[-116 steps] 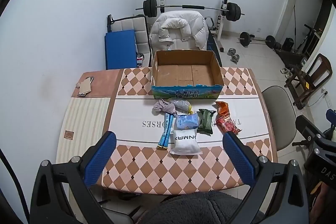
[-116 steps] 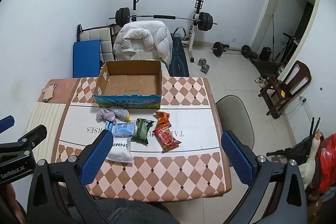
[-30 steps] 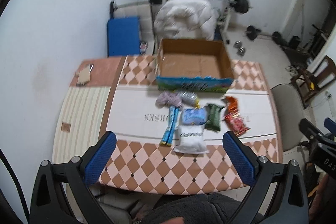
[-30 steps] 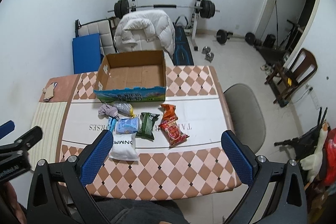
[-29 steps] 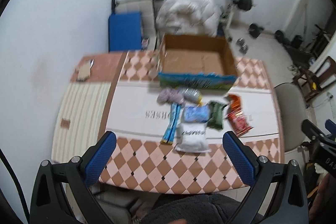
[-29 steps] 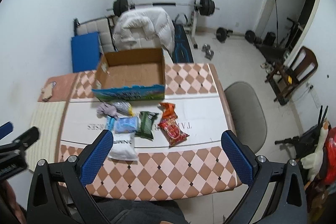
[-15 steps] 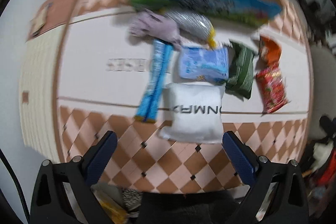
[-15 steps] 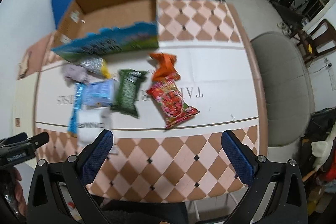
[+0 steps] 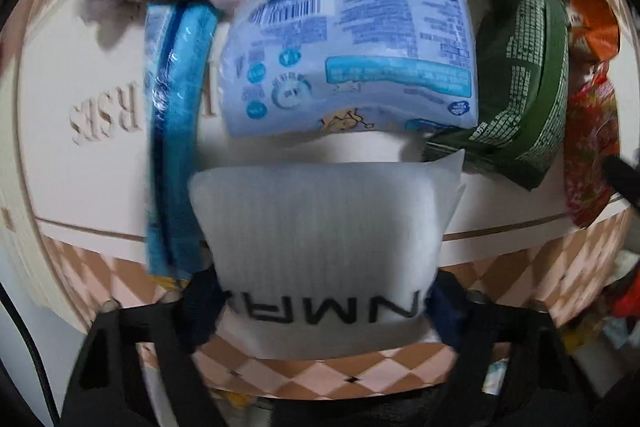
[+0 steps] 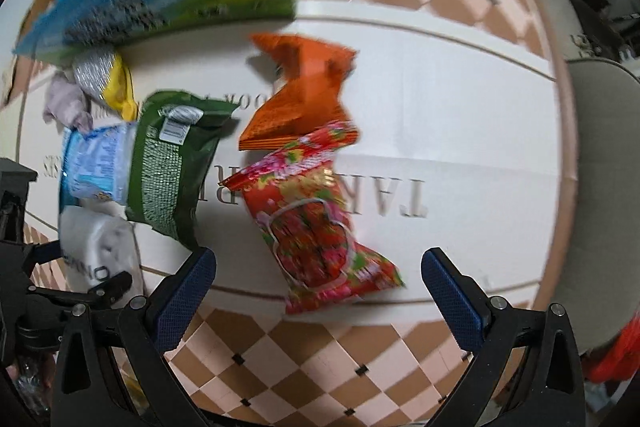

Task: Organize soft objects
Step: 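Grasp the white NMR pouch with the left tool while the right tool grasps the red snack bag, then carry both held items into the cardboard box and open both tools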

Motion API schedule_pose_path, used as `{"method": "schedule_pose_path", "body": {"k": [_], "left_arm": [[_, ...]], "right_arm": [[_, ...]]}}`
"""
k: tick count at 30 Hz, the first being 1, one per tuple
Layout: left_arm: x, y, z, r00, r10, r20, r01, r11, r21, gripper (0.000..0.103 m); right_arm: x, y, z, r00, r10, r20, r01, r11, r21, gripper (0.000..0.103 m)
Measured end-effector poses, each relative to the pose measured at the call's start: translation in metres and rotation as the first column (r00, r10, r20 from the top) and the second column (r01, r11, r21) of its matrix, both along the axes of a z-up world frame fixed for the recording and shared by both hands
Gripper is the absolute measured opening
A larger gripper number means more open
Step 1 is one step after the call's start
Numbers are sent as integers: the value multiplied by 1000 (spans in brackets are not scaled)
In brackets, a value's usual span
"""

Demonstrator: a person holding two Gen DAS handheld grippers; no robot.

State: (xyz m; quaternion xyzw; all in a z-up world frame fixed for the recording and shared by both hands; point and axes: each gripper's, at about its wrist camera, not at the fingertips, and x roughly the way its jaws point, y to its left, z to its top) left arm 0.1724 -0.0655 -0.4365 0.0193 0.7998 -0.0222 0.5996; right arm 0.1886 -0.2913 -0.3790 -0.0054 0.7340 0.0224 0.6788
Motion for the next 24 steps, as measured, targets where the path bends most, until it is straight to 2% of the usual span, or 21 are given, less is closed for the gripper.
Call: {"method": "schedule_pose_path", "body": {"k": [1, 3, 5, 6, 10, 12, 16, 18, 21, 24], "left_arm": [[-2, 0, 3, 1000, 10, 11, -10, 1000, 7, 76], [-8, -3, 14, 999, -4, 52, 1, 999, 46, 71], [-15, -2, 32, 996, -11, 94, 4, 997, 80, 69], [-19, -2, 43, 993, 0, 116, -9, 997, 79, 69], [-27, -2, 100, 982, 37, 185, -47, 998, 50, 69], [-24, 0, 142, 968, 70, 239, -74, 997, 6, 69], [15, 8, 218, 935, 86, 345, -69, 996, -61, 69], [59, 8, 237, 922, 79, 379, -55, 996, -72, 69], [122, 17, 248, 909, 64, 411, -40, 997, -67, 69], [176, 27, 242, 915, 63, 398, -38, 997, -71, 69]], "right_arm": [[3, 3, -10, 1000, 7, -21, -7, 1000, 2, 100], [8, 7, -29, 998, 4, -70, -3, 1000, 9, 85], [9, 7, -43, 994, -8, -108, 7, 1000, -10, 54], [9, 6, -44, 994, -17, -109, 16, 1000, -14, 52], [-1, -2, -29, 989, -83, -122, 95, 991, 92, 48], [-7, -2, -8, 991, -82, -102, 97, 984, 150, 48], [0, 2, 62, 996, -85, -20, 87, 956, 279, 48], [12, 9, 103, 996, -85, 38, 69, 947, 313, 47], [60, 19, 153, 989, -86, 120, 39, 936, 351, 48], [113, 36, 175, 980, -88, 180, 23, 942, 333, 48]]}}
